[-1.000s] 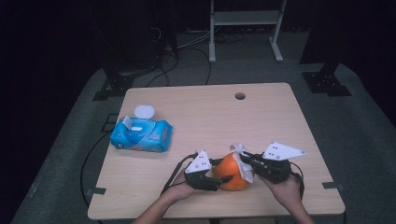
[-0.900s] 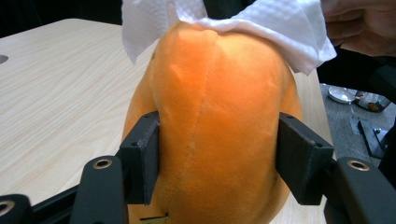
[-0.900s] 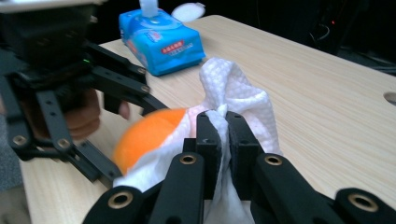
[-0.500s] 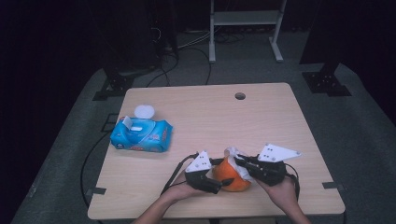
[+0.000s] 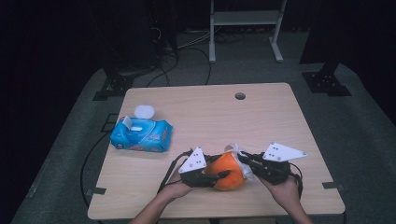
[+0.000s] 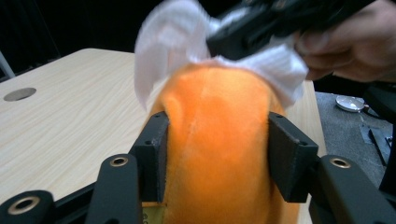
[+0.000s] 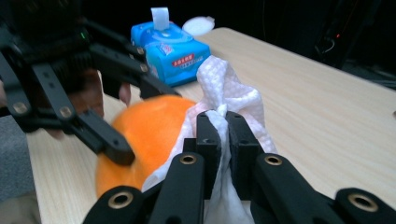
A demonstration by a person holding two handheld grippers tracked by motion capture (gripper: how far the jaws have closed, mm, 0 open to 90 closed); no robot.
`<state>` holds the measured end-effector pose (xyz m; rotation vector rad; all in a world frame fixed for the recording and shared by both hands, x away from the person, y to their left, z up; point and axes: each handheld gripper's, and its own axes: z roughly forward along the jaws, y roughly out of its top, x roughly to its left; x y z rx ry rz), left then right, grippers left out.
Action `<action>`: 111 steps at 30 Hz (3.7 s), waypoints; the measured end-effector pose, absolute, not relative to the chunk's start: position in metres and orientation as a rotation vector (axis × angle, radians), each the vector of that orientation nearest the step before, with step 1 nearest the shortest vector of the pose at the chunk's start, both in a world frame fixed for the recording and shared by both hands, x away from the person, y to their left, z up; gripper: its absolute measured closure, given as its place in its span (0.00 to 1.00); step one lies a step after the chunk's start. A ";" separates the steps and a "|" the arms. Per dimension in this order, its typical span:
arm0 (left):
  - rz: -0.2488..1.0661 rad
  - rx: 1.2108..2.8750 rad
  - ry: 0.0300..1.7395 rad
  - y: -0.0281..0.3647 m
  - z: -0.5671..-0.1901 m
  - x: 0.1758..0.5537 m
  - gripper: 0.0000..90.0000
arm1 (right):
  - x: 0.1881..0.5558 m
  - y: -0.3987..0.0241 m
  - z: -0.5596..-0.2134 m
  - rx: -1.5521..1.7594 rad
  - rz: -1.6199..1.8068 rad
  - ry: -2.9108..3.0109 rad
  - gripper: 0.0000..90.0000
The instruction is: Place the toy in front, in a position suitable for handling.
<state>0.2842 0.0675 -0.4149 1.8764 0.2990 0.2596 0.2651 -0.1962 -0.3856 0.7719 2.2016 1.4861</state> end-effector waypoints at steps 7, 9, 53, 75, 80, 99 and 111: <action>0.239 1.889 0.317 0.064 -0.423 0.288 0.39 | 0.275 -0.199 -0.403 0.872 1.493 2.261 0.94; 0.226 1.892 0.318 0.065 -0.423 0.290 0.29 | 0.276 -0.203 -0.405 0.883 1.479 2.262 0.94; 0.027 1.906 0.422 0.067 -0.458 0.307 0.34 | 0.285 -0.230 -0.413 1.011 1.545 2.298 0.94; 0.162 1.899 0.368 0.077 -0.417 0.297 0.46 | 0.270 -0.197 -0.385 0.817 1.685 2.250 0.94; 0.143 1.915 0.384 0.078 -0.425 0.300 0.45 | 0.280 -0.199 -0.404 0.903 1.569 2.315 0.94; -0.003 1.882 0.450 0.093 -0.452 0.321 0.09 | 0.288 -0.218 -0.421 1.034 1.535 2.333 0.94; 0.045 1.769 0.396 0.089 -0.412 0.306 0.38 | 0.284 -0.224 -0.404 1.029 1.626 2.225 0.94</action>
